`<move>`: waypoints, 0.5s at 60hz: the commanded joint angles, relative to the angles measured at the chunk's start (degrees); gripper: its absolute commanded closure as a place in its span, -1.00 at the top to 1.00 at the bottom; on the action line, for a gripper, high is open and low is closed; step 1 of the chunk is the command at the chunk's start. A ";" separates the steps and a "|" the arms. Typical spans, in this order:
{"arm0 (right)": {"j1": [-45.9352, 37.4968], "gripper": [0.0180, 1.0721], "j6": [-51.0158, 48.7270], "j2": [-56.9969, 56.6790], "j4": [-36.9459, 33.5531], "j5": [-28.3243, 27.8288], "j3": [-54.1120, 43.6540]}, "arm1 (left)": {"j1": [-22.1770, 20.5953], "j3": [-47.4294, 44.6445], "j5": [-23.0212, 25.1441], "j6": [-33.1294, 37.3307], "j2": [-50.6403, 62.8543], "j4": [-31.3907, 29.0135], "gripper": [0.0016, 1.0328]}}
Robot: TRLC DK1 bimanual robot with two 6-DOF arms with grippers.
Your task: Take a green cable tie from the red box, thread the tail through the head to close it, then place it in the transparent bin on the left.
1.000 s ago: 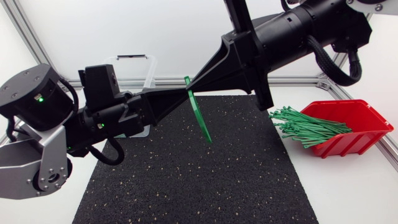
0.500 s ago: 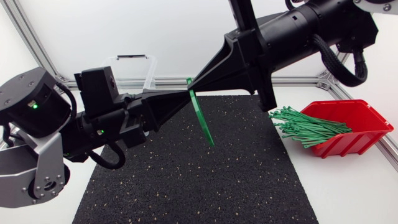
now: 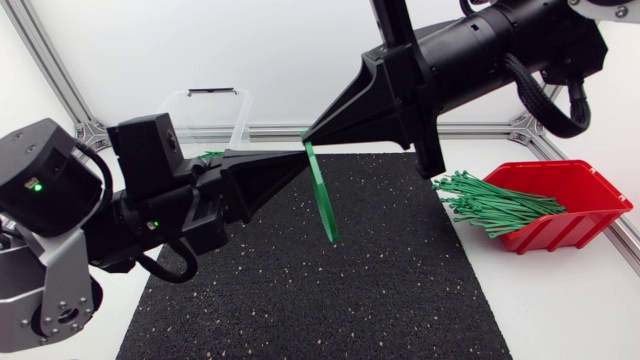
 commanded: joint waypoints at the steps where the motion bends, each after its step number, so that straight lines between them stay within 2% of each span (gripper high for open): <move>1: -1.22 -0.90 1.99 2.18 0.20 1.53 0.28 | -0.70 -0.86 0.79 1.26 -1.82 1.52 -0.94; 10: 0.01 -0.89 1.99 2.53 0.20 1.80 0.20 | -0.26 -0.78 0.79 1.26 -1.64 1.52 -0.94; 21: 0.98 -0.46 2.08 1.83 0.20 2.59 0.63 | 1.06 -0.60 0.79 1.44 -0.50 1.52 -0.94; 30: 1.24 -0.41 2.08 0.69 0.38 3.55 0.63 | 2.03 -0.25 0.79 2.14 1.17 1.52 -0.94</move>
